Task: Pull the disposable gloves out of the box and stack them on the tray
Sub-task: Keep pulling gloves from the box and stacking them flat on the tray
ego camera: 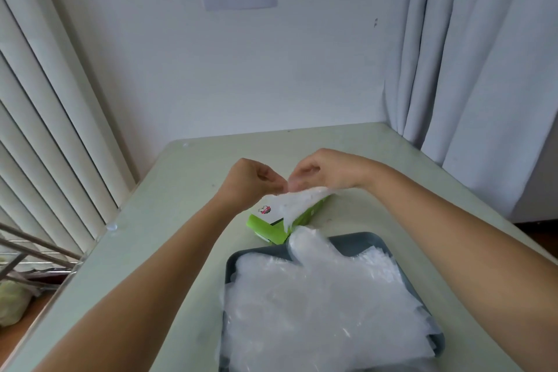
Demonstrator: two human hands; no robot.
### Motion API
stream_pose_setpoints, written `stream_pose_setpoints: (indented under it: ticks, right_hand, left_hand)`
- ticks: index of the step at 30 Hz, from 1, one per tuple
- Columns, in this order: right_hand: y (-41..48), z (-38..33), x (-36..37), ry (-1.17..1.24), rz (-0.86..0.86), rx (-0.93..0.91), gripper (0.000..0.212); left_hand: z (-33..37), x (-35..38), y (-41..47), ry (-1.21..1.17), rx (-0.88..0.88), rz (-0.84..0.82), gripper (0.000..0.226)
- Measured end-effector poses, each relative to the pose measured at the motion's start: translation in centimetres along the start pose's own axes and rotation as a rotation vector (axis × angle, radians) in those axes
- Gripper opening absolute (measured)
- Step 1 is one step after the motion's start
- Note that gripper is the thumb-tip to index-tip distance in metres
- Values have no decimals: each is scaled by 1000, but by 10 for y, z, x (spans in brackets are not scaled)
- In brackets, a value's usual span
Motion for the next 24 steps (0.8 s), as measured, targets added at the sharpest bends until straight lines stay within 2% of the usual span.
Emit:
stream_pose_setpoints:
  ticks: [5,11,12,15,17,20,24]
  right_hand:
    - [5,-5,-4,-98,118,-22,15]
    - [9,-8,-5,-69,215,-20,11]
    - [11,-7,-6,-77,250,-14,14]
    - [17,-5,-10,-4,369,1,18]
    - [21,-3,-13,53,421,-13,19]
    - [24,-4,-18,122,493,-39,21]
    - [14,-10,-41,376,724,-114,27]
  left_hand:
    - [0,1,6,-39,97,152,23]
    - [-6,3,15,-198,156,310,20]
    - [-8,4,17,-228,152,288,19]
    - [-14,13,24,-270,137,115,46]
    - [-16,24,28,-235,100,16,54]
    - [-23,38,37,-71,45,-51,55]
    - [-47,54,44,45,-32,-74,44]
Point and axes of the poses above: each hand's wrist, its own y-axis towards the middle knuckle, its own x-axis out of the palm, z = x × y, the point moved 3 cm from there along y, towards the middle knuckle, and after that the axes turned 3 degrees about -z, right-handed, at the moved point
